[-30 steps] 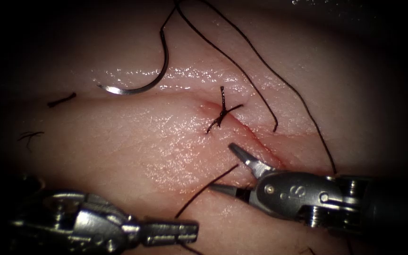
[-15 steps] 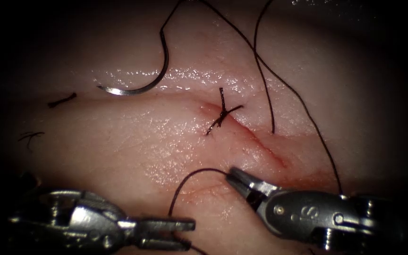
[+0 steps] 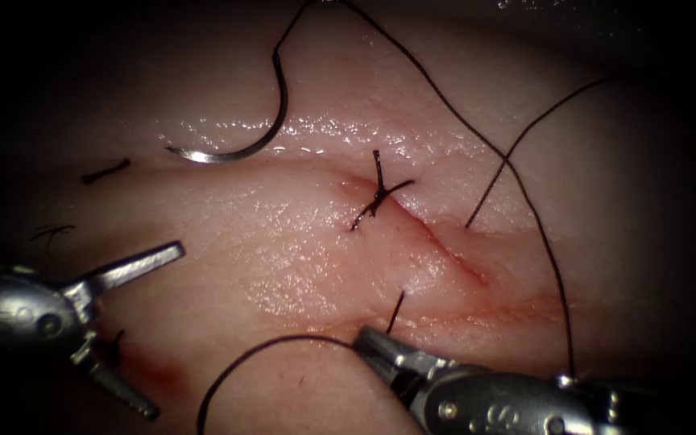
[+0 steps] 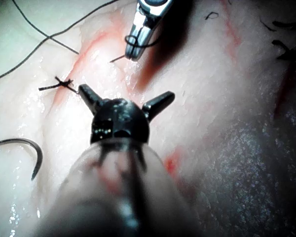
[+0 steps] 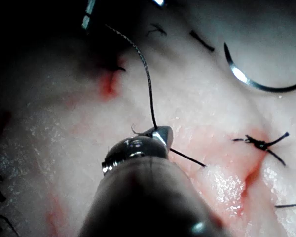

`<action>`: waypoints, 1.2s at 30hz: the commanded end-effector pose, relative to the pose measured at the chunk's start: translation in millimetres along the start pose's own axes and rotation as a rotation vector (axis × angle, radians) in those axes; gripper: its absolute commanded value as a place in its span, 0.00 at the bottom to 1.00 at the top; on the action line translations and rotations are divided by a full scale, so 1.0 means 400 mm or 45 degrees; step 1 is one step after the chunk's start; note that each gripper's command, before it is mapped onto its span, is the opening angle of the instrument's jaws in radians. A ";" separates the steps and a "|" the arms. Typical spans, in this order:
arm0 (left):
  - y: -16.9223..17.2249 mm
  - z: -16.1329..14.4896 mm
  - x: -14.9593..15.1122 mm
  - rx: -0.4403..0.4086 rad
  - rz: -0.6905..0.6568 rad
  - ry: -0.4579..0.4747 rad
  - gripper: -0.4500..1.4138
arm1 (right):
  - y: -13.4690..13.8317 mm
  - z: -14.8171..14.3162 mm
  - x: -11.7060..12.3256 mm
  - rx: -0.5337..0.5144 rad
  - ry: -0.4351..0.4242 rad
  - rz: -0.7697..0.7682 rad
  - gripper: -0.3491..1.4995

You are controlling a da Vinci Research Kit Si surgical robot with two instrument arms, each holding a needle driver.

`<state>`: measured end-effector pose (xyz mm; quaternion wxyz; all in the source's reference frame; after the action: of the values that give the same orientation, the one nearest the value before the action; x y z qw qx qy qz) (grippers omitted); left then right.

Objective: Wound Closure

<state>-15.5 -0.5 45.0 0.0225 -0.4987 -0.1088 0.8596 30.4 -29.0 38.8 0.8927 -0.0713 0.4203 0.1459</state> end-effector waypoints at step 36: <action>-0.0216 0.0238 -0.0054 0.347 -0.164 0.003 0.23 | -0.0264 0.0033 0.0142 0.287 0.146 -0.047 0.77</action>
<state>-23.6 5.9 53.1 0.1448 -0.4868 -0.0223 0.8611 37.4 -37.0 34.7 0.8652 0.0123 0.4940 0.0852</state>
